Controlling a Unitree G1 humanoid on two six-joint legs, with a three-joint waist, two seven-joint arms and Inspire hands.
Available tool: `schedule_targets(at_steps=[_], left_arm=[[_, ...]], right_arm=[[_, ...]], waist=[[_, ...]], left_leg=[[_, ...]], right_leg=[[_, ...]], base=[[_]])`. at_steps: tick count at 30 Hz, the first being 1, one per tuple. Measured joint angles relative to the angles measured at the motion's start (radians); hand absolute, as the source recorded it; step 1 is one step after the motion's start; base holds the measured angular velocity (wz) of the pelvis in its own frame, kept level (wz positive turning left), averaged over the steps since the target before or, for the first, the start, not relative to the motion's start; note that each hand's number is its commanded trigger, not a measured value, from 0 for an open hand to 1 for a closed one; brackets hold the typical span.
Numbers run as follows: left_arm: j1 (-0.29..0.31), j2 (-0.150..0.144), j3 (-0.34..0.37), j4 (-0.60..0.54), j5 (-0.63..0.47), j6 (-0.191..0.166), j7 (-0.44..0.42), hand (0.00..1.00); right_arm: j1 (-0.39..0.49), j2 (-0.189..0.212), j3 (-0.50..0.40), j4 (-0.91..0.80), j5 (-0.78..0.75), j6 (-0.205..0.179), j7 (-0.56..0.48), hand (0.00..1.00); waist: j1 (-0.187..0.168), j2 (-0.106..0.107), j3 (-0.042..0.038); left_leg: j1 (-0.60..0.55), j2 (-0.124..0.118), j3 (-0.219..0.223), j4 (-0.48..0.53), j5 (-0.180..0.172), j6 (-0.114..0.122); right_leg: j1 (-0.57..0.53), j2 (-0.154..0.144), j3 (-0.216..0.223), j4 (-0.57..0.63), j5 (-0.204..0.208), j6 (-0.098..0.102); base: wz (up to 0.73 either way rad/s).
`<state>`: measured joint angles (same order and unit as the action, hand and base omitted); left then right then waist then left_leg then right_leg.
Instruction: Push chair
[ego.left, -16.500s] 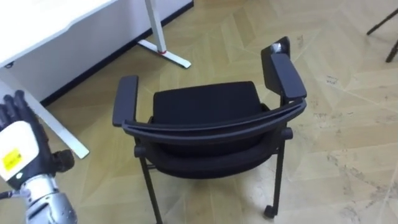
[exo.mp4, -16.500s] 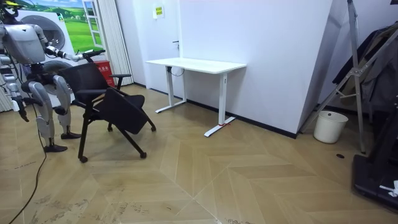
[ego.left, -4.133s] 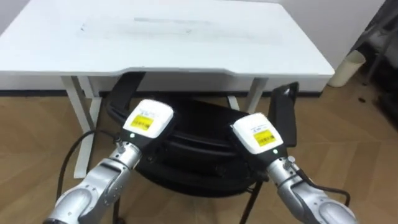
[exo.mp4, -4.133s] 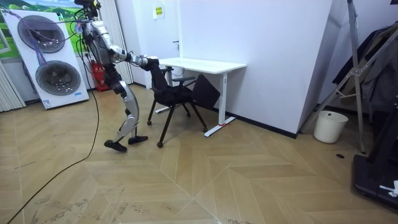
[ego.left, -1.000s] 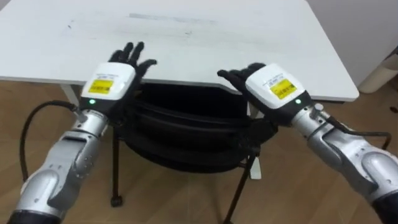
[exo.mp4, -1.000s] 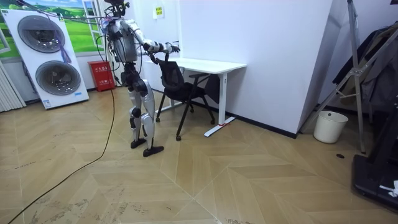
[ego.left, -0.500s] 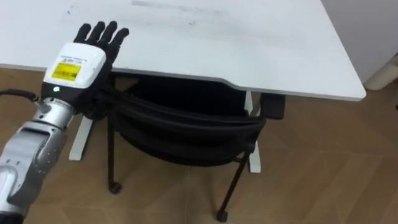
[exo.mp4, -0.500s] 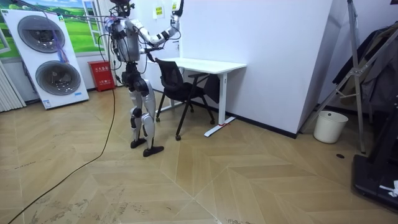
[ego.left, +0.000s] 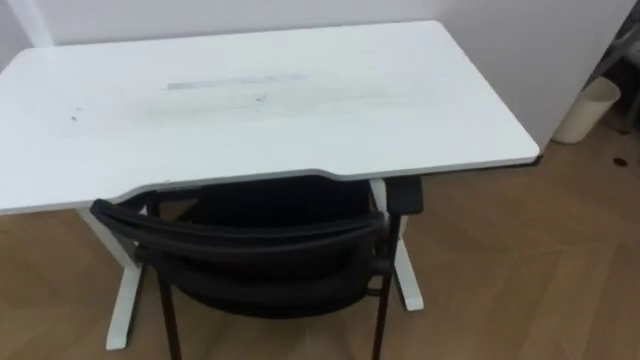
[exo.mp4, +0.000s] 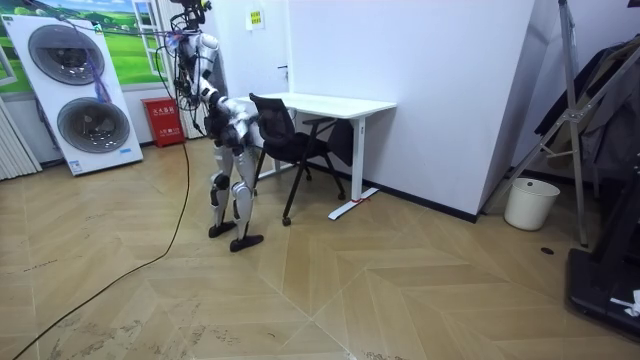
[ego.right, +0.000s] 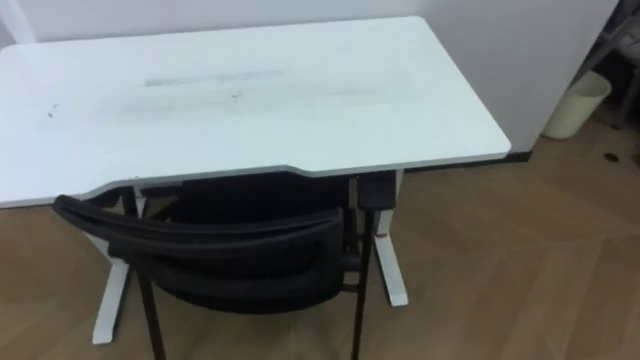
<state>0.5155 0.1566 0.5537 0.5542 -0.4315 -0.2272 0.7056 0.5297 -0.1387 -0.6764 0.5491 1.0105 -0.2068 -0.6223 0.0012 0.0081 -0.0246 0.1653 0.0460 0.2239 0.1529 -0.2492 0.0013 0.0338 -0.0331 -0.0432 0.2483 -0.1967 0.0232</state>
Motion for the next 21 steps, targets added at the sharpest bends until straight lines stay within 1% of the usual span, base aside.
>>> schedule_targets(at_steps=[1,2,3,4,6,7,8,9,10,12,13,15,16,17,18,20,21], left_arm=[[0.0,-0.007,-0.001,0.071,-0.028,0.002,-0.01,0.0],[0.004,-0.027,-0.005,0.186,-0.071,0.007,-0.029,0.0],[0.01,-0.038,-0.005,0.23,-0.09,0.013,-0.04,0.0],[0.008,-0.053,-0.002,0.313,-0.099,0.028,-0.06,0.0],[-0.004,-0.056,-0.001,0.448,-0.109,0.055,-0.112,0.0],[-0.007,-0.055,-0.001,0.472,-0.108,0.063,-0.127,0.0],[-0.017,-0.053,-0.001,0.523,-0.106,0.078,-0.159,0.0],[-0.03,-0.052,-0.006,0.574,-0.1,0.098,-0.192,0.0],[-0.036,-0.052,-0.014,0.596,-0.095,0.111,-0.208,0.0],[-0.063,-0.052,-0.072,0.643,-0.073,0.172,-0.283,0.0],[-0.069,-0.052,-0.093,0.646,-0.063,0.187,-0.301,0.0],[-0.096,-0.053,-0.165,0.647,0.008,0.229,-0.367,0.0],[-0.106,-0.054,-0.176,0.646,0.026,0.237,-0.377,0.0],[-0.131,-0.054,-0.195,0.644,0.076,0.255,-0.396,0.0],[-0.142,-0.053,-0.211,0.643,0.103,0.261,-0.404,0.0],[-0.196,-0.053,-0.282,0.64,0.182,0.282,-0.434,0.0],[-0.213,-0.054,-0.304,0.626,0.213,0.293,-0.454,0.0]], right_arm=[[0.001,0.005,0.007,0.068,0.019,0.002,0.019,0.0],[0.003,0.014,0.023,0.203,0.023,0.009,0.058,0.0],[0.001,0.019,0.026,0.256,0.022,0.015,0.074,0.0],[-0.012,0.024,0.027,0.359,0.018,0.027,0.108,0.0],[-0.05,0.025,0.03,0.544,-0.005,0.043,0.166,0.0],[-0.061,0.025,0.037,0.581,-0.018,0.053,0.18,0.0],[-0.084,0.025,0.066,0.643,-0.062,0.076,0.209,0.0],[-0.107,0.024,0.093,0.682,-0.121,0.106,0.24,0.0],[-0.118,0.024,0.112,0.696,-0.154,0.117,0.252,0.0],[-0.167,0.022,0.177,0.727,-0.272,0.168,0.291,0.0],[-0.181,0.02,0.19,0.734,-0.301,0.178,0.299,0.0],[-0.221,0.016,0.26,0.738,-0.387,0.205,0.329,0.0],[-0.23,0.015,0.274,0.738,-0.4,0.211,0.336,0.0],[-0.25,0.015,0.303,0.738,-0.42,0.222,0.347,0.0],[-0.259,0.015,0.315,0.738,-0.423,0.226,0.352,0.0],[-0.288,0.015,0.379,0.735,-0.427,0.241,0.37,0.0],[-0.303,0.016,0.387,0.731,-0.428,0.255,0.386,0.0]], waist=[[-0.003,0.0,0.0001],[-0.015,0.0,0.0002],[-0.021,0.001,0.0005],[-0.025,0.001,0.0006],[-0.024,0.002,0.0008],[-0.024,0.002,0.0008],[-0.024,0.003,0.0009],[-0.024,0.006,0.0015],[-0.024,0.007,0.0021],[-0.027,0.012,0.0047],[-0.028,0.013,0.0054],[-0.029,0.014,0.0075],[-0.029,0.014,0.0088],[-0.03,0.013,0.0122],[-0.029,0.014,0.0133],[-0.03,0.015,0.0168],[-0.03,0.015,0.0173]], left_leg=[[-0.001,0.0,0.0,0.0,-0.001,-0.001],[-0.002,0.0,-0.001,0.0,-0.001,-0.001],[-0.004,0.0,-0.001,0.001,-0.001,-0.001],[-0.005,-0.002,-0.001,0.0,0.0,0.0],[-0.004,-0.005,-0.001,-0.001,-0.001,0.002],[-0.003,-0.005,0.001,-0.001,-0.002,0.003],[-0.002,-0.005,0.004,-0.001,-0.003,0.004],[0.0,-0.005,0.01,-0.001,-0.004,0.006],[0.001,-0.004,0.014,-0.002,-0.004,0.007],[0.002,-0.005,0.017,-0.002,-0.006,0.008],[0.003,-0.004,0.017,-0.002,-0.006,0.008],[0.006,-0.004,0.017,-0.003,-0.006,0.008],[0.006,-0.004,0.017,-0.003,-0.006,0.009],[0.005,-0.004,0.016,-0.003,-0.006,0.008],[0.005,-0.004,0.016,-0.003,-0.006,0.008],[0.002,-0.003,0.017,-0.004,-0.006,0.008],[0.0,-0.002,0.019,-0.006,-0.006,0.008]], right_leg=[[0.0,0.0,0.002,0.0,0.0,0.0],[0.001,0.001,0.009,-0.004,0.0,0.0],[0.001,0.001,0.01,-0.005,0.0,0.001],[0.0,0.001,0.011,-0.007,0.001,0.003],[0.002,0.0,0.015,-0.01,0.003,0.006],[0.002,0.0,0.015,-0.011,0.004,0.007],[0.003,0.0,0.017,-0.012,0.006,0.008],[0.002,0.0,0.019,-0.01,0.006,0.008],[0.002,0.0,0.018,-0.01,0.006,0.009],[0.005,0.0,0.018,-0.011,0.011,0.011],[0.007,0.001,0.018,-0.012,0.013,0.01],[0.01,0.001,0.016,-0.013,0.013,0.01],[0.01,0.002,0.015,-0.012,0.013,0.01],[0.01,0.002,0.014,-0.012,0.013,0.01],[0.01,0.003,0.015,-0.012,0.013,0.01],[0.006,0.004,0.015,-0.014,0.013,0.01],[0.002,0.005,0.016,-0.014,0.013,0.01]], base=[[0.0],[0.0],[0.0],[0.0],[0.0],[-0.06],[-0.09],[-0.11],[-0.11],[-0.04],[0.0],[0.0],[0.0],[0.0],[0.0],[-0.02],[-0.04]])
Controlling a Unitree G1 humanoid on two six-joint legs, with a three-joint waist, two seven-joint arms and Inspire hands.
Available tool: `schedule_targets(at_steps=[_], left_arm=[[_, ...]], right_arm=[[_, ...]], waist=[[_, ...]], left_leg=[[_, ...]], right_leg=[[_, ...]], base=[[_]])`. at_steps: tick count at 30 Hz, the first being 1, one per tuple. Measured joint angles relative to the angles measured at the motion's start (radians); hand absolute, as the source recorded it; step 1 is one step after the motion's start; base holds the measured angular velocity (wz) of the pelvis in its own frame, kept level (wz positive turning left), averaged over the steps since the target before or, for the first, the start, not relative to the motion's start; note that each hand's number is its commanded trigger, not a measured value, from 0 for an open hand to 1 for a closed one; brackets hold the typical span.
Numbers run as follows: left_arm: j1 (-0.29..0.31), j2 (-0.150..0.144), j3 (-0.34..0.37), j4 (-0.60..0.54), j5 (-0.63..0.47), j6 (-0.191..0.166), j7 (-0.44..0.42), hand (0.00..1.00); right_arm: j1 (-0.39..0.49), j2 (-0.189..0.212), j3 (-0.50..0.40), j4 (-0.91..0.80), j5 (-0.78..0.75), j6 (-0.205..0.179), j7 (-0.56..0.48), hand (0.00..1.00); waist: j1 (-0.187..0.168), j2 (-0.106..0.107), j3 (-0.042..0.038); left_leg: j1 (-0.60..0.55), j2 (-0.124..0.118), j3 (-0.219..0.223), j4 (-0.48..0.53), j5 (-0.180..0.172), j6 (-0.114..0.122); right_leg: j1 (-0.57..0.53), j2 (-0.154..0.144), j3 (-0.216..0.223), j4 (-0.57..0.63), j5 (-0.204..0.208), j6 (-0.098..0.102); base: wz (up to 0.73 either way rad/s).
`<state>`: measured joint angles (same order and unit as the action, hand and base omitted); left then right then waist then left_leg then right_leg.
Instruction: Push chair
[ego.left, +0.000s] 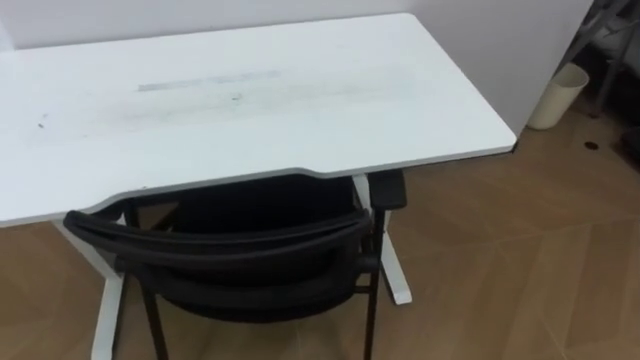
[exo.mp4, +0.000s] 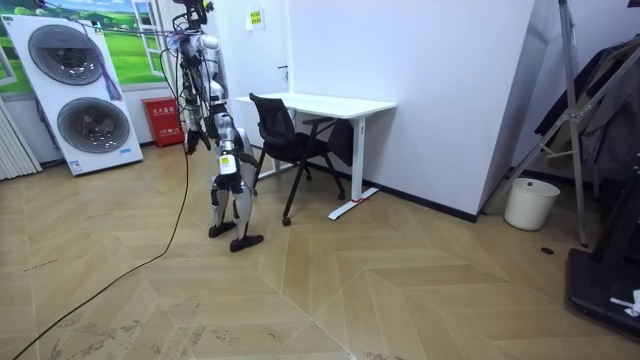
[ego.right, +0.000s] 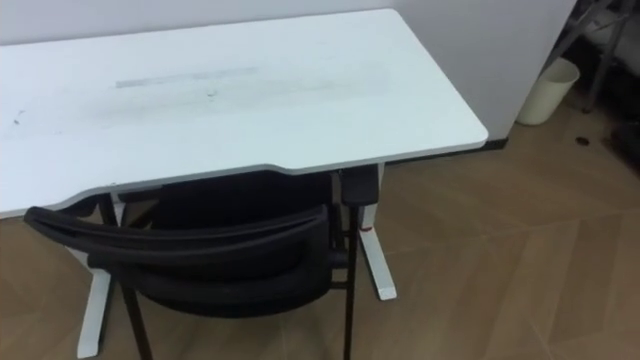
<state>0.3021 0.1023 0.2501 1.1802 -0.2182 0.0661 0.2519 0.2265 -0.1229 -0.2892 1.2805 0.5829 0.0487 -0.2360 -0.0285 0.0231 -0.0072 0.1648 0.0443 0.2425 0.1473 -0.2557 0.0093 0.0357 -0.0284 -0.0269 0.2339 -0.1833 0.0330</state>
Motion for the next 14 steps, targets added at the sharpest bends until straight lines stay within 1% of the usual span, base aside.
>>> schedule_targets(at_steps=[1,2,4,6,10,11,13,14], left_arm=[[-0.007,-0.001,-0.004,-0.013,0.02,0.005,-0.009,0.0],[-0.029,-0.001,-0.02,-0.043,0.059,0.017,-0.022,0.0],[-0.047,-0.002,-0.032,-0.065,0.1,0.02,-0.043,0.0],[-0.075,-0.002,-0.062,-0.073,0.139,0.02,-0.071,0.0],[-0.097,-0.002,-0.106,-0.076,0.149,0.02,-0.09,0.0],[-0.097,-0.002,-0.109,-0.081,0.148,0.02,-0.09,0.0],[-0.098,-0.001,-0.121,-0.082,0.141,0.019,-0.091,0.0],[-0.101,0.0,-0.138,-0.082,0.135,0.019,-0.093,0.0]], right_arm=[[-0.007,0.0,0.009,-0.001,0.0,0.003,0.008,0.0],[-0.025,0.0,0.03,-0.001,-0.003,0.01,0.027,0.0],[-0.044,0.003,0.036,0.0,-0.006,0.019,0.058,0.0],[-0.053,0.004,0.054,-0.01,-0.034,0.018,0.089,0.0],[-0.067,0.014,0.112,-0.007,-0.107,0.018,0.119,0.0],[-0.071,0.019,0.122,-0.006,-0.12,0.019,0.128,0.0],[-0.071,0.019,0.154,-0.006,-0.118,0.019,0.142,0.0],[-0.072,0.021,0.168,-0.005,-0.117,0.019,0.153,0.0]], waist=[[-0.003,-0.001,0.001],[-0.012,-0.005,0.0032],[-0.019,-0.008,0.0055],[-0.024,-0.01,0.0089],[-0.023,-0.025,0.0155],[-0.019,-0.026,0.0154],[-0.019,-0.028,0.0154],[-0.019,-0.027,0.0152]], left_leg=[[-0.001,0.001,0.0,0.0,0.0,0.0],[-0.006,-0.001,0.0,0.0,-0.001,-0.001],[-0.015,-0.003,0.001,0.001,-0.001,-0.001],[-0.018,-0.003,0.001,-0.003,-0.001,-0.002],[-0.017,-0.003,-0.004,-0.003,0.0,-0.002],[-0.015,-0.003,-0.007,-0.003,0.0,-0.002],[-0.013,-0.004,-0.011,-0.002,0.0,-0.002],[-0.014,-0.004,-0.011,-0.002,0.0,-0.002]], right_leg=[[-0.001,0.0,-0.001,-0.001,0.0,0.0],[-0.004,0.002,-0.001,-0.007,0.001,-0.001],[-0.011,0.004,-0.001,-0.014,0.004,-0.003],[-0.017,0.007,0.0,-0.017,0.005,-0.003],[-0.017,0.012,0.016,-0.033,0.005,-0.004],[-0.016,0.014,0.024,-0.035,0.005,-0.004],[-0.015,0.013,0.025,-0.042,0.006,-0.004],[-0.014,0.013,0.025,-0.047,0.007,-0.003]], base=[[0.0],[0.0],[0.0],[0.0],[-0.12],[-0.16],[-0.09],[0.0]])
